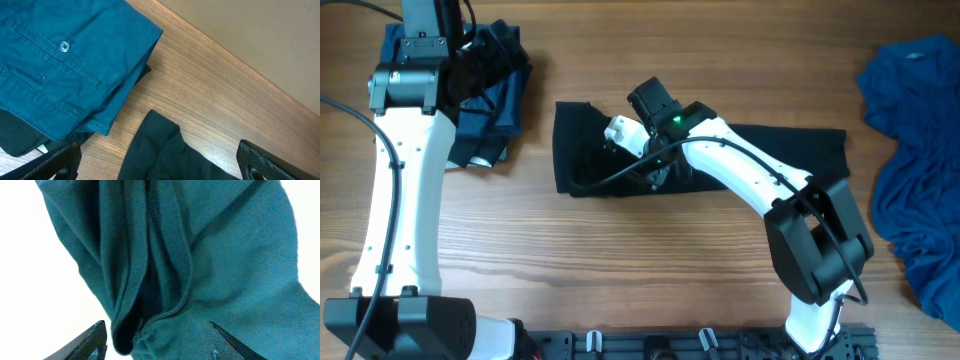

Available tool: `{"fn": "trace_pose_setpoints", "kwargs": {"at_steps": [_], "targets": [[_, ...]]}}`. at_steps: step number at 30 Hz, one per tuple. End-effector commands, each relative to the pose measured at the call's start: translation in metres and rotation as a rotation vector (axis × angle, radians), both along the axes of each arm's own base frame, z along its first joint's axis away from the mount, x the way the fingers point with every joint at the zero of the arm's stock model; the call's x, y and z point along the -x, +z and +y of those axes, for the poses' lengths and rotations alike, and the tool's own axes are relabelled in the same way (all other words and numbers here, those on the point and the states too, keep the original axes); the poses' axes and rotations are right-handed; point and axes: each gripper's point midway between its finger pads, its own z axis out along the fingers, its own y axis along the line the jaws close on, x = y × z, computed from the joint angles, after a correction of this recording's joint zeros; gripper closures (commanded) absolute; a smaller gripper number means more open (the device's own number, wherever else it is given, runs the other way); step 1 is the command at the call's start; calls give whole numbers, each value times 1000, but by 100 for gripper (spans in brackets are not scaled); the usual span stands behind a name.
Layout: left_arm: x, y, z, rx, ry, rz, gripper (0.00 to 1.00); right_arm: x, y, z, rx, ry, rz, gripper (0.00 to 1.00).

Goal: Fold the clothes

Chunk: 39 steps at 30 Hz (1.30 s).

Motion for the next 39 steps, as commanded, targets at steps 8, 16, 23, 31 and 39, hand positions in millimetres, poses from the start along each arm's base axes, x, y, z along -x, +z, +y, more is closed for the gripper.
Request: {"fn": "trace_pose_setpoints", "kwargs": {"at_steps": [8,16,23,31,39], "targets": [[-1,-3,0,6,-3,6,0,16,-11,5,-37,8,97,44],[-1,-3,0,5,-3,6,0,12,-19,8,-57,-12,71,50],[-1,-3,0,5,-3,6,0,13,-21,4,-41,-16,76,63],[-1,-3,0,5,-3,6,0,19,-27,0,-30,-17,91,56],[-1,-3,0,5,-3,6,0,1,-21,-1,-9,-64,22,96]]}}
